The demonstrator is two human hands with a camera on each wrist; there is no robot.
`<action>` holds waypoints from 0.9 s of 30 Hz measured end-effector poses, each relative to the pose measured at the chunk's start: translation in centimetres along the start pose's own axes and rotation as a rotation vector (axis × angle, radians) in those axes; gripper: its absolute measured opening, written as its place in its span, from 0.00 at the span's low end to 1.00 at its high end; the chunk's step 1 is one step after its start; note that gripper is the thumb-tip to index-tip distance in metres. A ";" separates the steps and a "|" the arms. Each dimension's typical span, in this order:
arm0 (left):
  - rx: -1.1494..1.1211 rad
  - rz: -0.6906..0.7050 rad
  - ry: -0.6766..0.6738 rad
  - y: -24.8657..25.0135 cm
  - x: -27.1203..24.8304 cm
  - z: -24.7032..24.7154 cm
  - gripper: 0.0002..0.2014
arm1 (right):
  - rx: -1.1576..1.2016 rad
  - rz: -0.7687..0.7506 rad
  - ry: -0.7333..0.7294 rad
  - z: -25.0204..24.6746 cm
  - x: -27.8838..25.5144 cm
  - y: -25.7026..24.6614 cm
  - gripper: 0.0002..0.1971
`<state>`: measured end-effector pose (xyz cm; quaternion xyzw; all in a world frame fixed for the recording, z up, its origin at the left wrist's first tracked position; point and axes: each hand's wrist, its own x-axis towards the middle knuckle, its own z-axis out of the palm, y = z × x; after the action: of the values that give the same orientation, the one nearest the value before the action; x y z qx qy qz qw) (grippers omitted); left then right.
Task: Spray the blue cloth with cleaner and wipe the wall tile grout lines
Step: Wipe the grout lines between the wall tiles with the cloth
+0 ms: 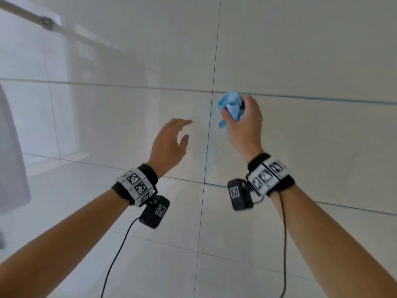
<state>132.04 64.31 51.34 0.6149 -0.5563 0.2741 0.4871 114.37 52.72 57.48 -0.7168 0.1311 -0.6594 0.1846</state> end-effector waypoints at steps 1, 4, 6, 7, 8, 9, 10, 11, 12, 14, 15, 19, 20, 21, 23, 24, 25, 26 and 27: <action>0.082 0.006 0.001 -0.8 0.9 0.2 0.23 | -0.116 -0.142 0.010 0.7 1.9 0.0 0.10; 0.241 0.004 0.020 -2.6 3.9 0.4 0.30 | -0.501 -0.393 -0.096 2.9 6.3 0.7 0.11; 0.275 -0.016 0.032 -3.6 5.4 0.6 0.31 | -0.628 -0.468 -0.150 4.1 7.2 1.3 0.13; 0.279 -0.028 0.034 -4.0 5.9 0.7 0.31 | -0.645 -0.497 -0.143 4.6 7.2 1.8 0.13; 0.275 -0.034 0.034 -4.5 6.3 0.8 0.31 | -0.646 -0.514 -0.122 5.0 7.0 2.3 0.14; 0.266 -0.031 0.036 -4.9 6.4 1.0 0.32 | -0.638 -0.516 -0.103 5.4 6.6 2.9 0.14; 0.260 -0.021 0.044 -5.2 6.4 1.2 0.32 | -0.627 -0.520 -0.103 5.8 5.9 3.4 0.14; 0.255 -0.008 0.053 -5.6 6.2 1.5 0.33 | -0.620 -0.547 -0.133 6.1 4.8 3.9 0.14; 0.249 0.004 0.062 -5.8 6.0 1.9 0.33 | -0.631 -0.606 -0.187 6.5 3.4 4.3 0.12; 0.232 0.011 0.073 -6.1 5.2 2.6 0.35 | -0.669 -0.744 -0.287 6.7 1.2 4.8 0.10; 0.224 0.011 0.076 -6.1 4.8 2.9 0.36 | -0.692 -0.780 -0.312 6.5 1.3 4.8 0.10; 0.215 0.022 0.057 -6.4 3.8 3.5 0.35 | -0.750 -0.590 -0.154 5.0 7.2 2.5 0.11; 0.213 0.021 0.059 -6.4 3.5 3.6 0.35 | -0.745 -0.538 -0.149 4.7 8.2 2.1 0.13; 0.209 0.019 0.062 -6.5 3.3 3.7 0.35 | -0.743 -0.525 -0.148 4.6 8.5 1.9 0.14; 0.195 0.019 0.064 -6.4 3.1 4.0 0.35 | -0.737 -0.529 -0.142 4.6 7.1 2.3 0.15; 0.190 0.020 0.067 -6.4 3.0 4.1 0.35 | -0.723 -0.523 -0.154 4.7 5.9 2.9 0.15; 0.190 0.022 0.071 -6.4 3.0 4.2 0.34 | -0.709 -0.537 -0.188 4.9 4.5 3.7 0.14; 0.193 0.028 0.073 -6.5 3.0 4.2 0.34 | -0.712 -0.566 -0.242 5.0 3.0 4.4 0.14; 0.199 0.034 0.071 -6.6 3.0 4.1 0.34 | -0.715 -0.609 -0.299 5.0 1.7 4.9 0.13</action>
<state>138.13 58.69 50.52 0.6406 -0.5190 0.3577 0.4385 119.82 48.03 56.53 -0.8279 0.1058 -0.4869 -0.2575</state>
